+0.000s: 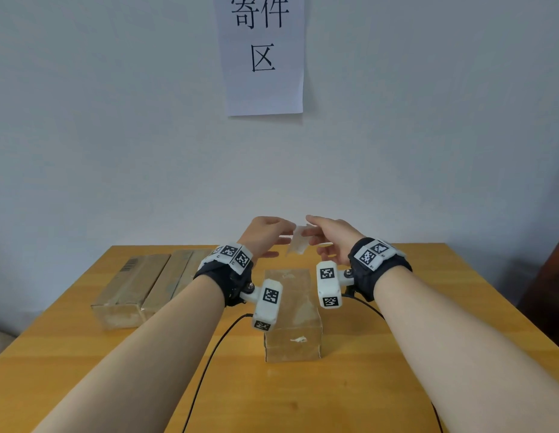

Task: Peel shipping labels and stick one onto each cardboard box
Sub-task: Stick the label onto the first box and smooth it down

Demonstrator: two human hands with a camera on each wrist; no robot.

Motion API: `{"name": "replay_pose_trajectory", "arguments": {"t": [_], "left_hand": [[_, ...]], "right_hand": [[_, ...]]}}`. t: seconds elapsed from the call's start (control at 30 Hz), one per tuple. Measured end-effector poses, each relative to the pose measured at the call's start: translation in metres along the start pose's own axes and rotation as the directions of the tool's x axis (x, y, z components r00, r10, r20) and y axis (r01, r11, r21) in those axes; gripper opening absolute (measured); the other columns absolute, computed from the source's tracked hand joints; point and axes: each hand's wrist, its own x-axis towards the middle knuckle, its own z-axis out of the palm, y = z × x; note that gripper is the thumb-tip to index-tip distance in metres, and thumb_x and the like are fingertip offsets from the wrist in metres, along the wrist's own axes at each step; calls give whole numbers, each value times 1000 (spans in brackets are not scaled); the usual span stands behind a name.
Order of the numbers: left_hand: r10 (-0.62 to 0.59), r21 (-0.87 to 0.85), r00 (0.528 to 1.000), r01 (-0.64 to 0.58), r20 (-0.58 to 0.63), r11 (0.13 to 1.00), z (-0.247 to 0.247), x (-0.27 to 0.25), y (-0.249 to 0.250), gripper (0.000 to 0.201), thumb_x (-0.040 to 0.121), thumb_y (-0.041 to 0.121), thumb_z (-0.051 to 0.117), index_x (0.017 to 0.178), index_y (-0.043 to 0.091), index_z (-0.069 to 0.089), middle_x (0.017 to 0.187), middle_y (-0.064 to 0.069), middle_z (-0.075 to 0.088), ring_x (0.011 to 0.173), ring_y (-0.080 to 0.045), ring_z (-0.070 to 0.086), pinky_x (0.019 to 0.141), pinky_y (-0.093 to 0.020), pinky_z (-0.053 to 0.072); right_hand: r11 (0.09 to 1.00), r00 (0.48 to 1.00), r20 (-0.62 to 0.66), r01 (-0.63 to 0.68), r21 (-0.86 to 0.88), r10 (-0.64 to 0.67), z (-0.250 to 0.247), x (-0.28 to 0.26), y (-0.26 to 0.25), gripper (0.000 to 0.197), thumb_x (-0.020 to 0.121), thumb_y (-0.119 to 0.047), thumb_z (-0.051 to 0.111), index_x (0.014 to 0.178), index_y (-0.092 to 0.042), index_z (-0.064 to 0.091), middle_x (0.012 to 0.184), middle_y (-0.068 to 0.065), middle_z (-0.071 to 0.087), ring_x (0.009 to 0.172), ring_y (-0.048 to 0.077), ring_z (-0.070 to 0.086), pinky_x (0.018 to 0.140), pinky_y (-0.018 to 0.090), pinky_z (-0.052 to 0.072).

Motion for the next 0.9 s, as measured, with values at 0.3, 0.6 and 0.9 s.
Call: {"name": "replay_pose_trajectory", "arguments": {"t": [0.3,0.6,0.9], "left_hand": [[53,247,997,-66,58,967,1,-5,-1,19,87,43,76,99,28,79,119,-9,73,102,-18,64,80,-34,49],[-91,-16,977,89,-194,996,-13,6,-14,17,97,25,68,110,15,69,115,-5,70,100,-22,69,84,-39,61],[-103,-147,985,82,-142,986,-12,4,-25,12,97,16,68,109,14,68,102,-8,78,68,-20,72,60,-29,61]], "right_hand": [[997,996,-36,78,24,-77,1,3,5,25,88,-28,76,106,-11,75,89,5,77,77,27,70,64,32,54],[986,992,66,97,138,-107,1,-5,11,23,96,-21,69,118,-15,74,108,9,77,84,28,72,60,31,57],[997,990,114,73,32,-77,4,-9,17,23,94,-16,73,115,-6,73,98,12,78,72,29,76,61,35,60]]}}
